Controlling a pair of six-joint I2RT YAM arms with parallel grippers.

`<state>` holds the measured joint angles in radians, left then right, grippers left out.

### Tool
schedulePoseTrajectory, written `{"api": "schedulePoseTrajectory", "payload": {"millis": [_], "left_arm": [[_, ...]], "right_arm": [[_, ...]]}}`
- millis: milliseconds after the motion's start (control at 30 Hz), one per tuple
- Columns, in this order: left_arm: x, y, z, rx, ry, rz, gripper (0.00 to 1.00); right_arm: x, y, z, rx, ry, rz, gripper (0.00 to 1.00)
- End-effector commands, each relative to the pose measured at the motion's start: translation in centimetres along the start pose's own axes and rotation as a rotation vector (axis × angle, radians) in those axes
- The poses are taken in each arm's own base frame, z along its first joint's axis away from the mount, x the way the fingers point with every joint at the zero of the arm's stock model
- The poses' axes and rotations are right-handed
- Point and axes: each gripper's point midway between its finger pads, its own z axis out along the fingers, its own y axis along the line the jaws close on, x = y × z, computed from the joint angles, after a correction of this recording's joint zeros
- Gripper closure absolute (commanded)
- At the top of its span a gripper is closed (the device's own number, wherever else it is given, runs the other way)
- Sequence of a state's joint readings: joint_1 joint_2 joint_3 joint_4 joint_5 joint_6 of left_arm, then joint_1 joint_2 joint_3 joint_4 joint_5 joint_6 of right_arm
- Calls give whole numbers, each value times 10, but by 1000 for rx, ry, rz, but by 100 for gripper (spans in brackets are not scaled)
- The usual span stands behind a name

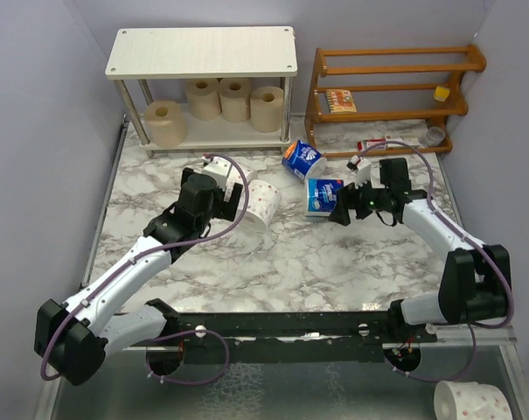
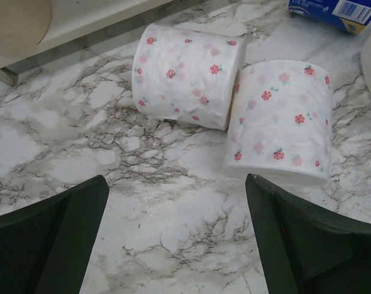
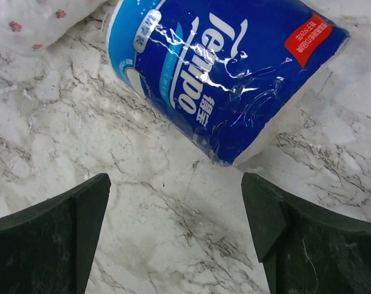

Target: Place and organize the paper towels onto the shelf

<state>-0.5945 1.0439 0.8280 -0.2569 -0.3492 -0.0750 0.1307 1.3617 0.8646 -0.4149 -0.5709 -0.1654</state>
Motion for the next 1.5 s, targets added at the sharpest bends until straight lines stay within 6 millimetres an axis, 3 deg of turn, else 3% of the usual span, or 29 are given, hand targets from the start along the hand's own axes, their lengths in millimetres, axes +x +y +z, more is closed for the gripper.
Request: {"api": "schedulePoseTrajectory", "payload": {"millis": [0, 100, 367, 433, 633, 900, 1000, 1133, 1267, 1367, 1467], "left_arm": [[-19, 0, -5, 27, -92, -51, 1], [-16, -3, -3, 45, -98, -44, 1], [-1, 5, 10, -22, -32, -18, 1], [2, 7, 12, -39, -18, -11, 1], [7, 6, 16, -33, 9, -4, 2], [6, 11, 15, -54, 4, 3, 2], [7, 11, 16, -52, 7, 3, 2], [8, 9, 18, -43, 11, 2, 2], [9, 10, 19, -42, 16, 2, 3], [12, 11, 20, -50, 24, 5, 3], [15, 12, 22, -56, 38, 9, 3]], "right_arm": [[-21, -1, 15, -70, -50, -23, 11], [-31, 2, 23, -122, -75, -19, 15], [-52, -3, 38, -178, -102, -31, 49], [-55, -5, 37, -167, -112, -56, 49], [-57, -19, 40, -96, -119, -106, 30], [-48, -13, 54, -165, -103, -28, 30], [-41, -11, 61, -186, -85, -7, 34], [-31, -7, 68, -223, -61, 30, 52], [-39, -1, 66, -263, -67, 34, 98], [-68, 11, 47, -296, -91, 8, 99], [-107, 27, 12, -299, -150, -69, 99]]}}
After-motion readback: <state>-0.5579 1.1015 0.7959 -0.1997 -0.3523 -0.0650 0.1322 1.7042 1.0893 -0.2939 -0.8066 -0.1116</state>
